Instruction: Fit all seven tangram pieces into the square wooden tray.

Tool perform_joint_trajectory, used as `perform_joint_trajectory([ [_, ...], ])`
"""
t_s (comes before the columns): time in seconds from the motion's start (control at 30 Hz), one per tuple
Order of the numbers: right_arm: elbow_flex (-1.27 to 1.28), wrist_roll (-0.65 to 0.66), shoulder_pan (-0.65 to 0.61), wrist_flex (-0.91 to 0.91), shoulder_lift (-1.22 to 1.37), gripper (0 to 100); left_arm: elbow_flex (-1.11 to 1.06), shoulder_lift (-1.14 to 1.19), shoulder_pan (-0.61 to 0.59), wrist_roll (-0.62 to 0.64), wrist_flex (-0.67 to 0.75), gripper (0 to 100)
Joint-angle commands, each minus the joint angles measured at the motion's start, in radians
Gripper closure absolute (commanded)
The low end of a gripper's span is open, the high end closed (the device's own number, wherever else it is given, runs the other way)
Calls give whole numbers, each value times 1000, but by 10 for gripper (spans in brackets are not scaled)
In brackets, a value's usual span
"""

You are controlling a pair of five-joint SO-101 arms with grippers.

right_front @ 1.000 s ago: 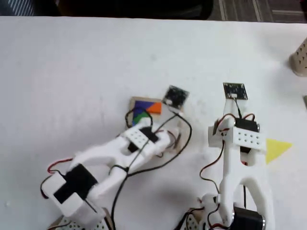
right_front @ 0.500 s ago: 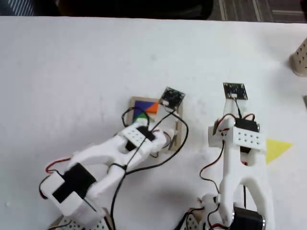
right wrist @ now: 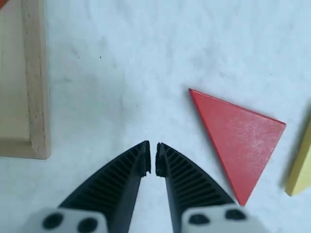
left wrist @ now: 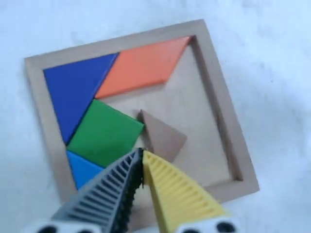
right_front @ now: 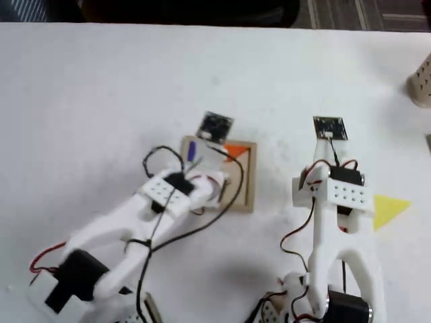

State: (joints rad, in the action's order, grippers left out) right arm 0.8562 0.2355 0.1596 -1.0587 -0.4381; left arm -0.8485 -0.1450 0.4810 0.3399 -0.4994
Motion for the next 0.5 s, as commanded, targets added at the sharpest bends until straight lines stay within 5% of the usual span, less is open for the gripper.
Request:
perform_joint_trajectory([
  [0.0, -5, 12, -8, 15, -39, 974, 28, -48, -30, -6, 64, 979],
  [0.47, -5, 12, -8, 15, -39, 974, 92, 84, 39, 28, 63, 980],
])
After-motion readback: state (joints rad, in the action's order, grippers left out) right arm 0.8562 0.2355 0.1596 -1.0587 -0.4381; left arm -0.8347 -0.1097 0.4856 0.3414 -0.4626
